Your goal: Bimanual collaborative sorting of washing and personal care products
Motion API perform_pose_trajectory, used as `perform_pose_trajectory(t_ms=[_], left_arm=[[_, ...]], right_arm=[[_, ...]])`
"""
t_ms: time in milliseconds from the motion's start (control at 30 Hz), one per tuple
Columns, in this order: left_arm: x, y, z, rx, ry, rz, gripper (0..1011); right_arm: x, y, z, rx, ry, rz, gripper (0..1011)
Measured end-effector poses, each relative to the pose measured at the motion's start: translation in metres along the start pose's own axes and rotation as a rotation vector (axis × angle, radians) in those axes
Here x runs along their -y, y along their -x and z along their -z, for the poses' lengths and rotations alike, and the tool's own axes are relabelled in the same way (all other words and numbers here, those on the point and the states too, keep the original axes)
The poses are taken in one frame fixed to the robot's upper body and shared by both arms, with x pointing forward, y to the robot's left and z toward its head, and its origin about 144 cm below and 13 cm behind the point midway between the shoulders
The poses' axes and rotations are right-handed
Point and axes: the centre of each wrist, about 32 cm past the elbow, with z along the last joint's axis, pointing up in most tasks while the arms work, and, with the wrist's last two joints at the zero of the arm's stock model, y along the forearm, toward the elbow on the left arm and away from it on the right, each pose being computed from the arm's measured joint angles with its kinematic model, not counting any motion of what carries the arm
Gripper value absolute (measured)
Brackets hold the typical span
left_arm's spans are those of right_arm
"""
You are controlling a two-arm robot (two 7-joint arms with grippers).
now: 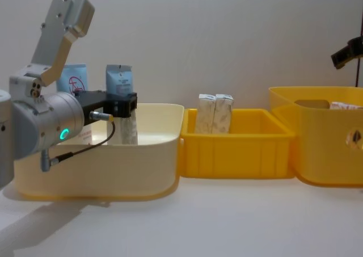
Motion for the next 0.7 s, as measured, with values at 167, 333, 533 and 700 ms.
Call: perform_pose_trajectory(t_ms=[167, 333, 533, 700], left_arm=[[0.0003, -0.0001, 0.0002, -0.001, 0.0, 0.0, 255], [0.0004, -0.0003, 0.0003, -0.002, 0.0, 0.0, 224], [0.0006, -0.0003, 0.0003, -0.002, -0.001, 0.0, 224], [0.0008, -0.0002, 0.0004, -0.003, -0.001, 0.001, 224]], right_arm=[[0.0, 0.0, 0.0, 0.0, 0.0, 0.0, 1001], [0.0, 0.0, 0.0, 0.0, 0.0, 0.0, 1001], [0.0, 0.0, 0.0, 0.0, 0.0, 0.0, 1001], [0.0, 0.0, 0.0, 0.0, 0.0, 0.0, 1001]])
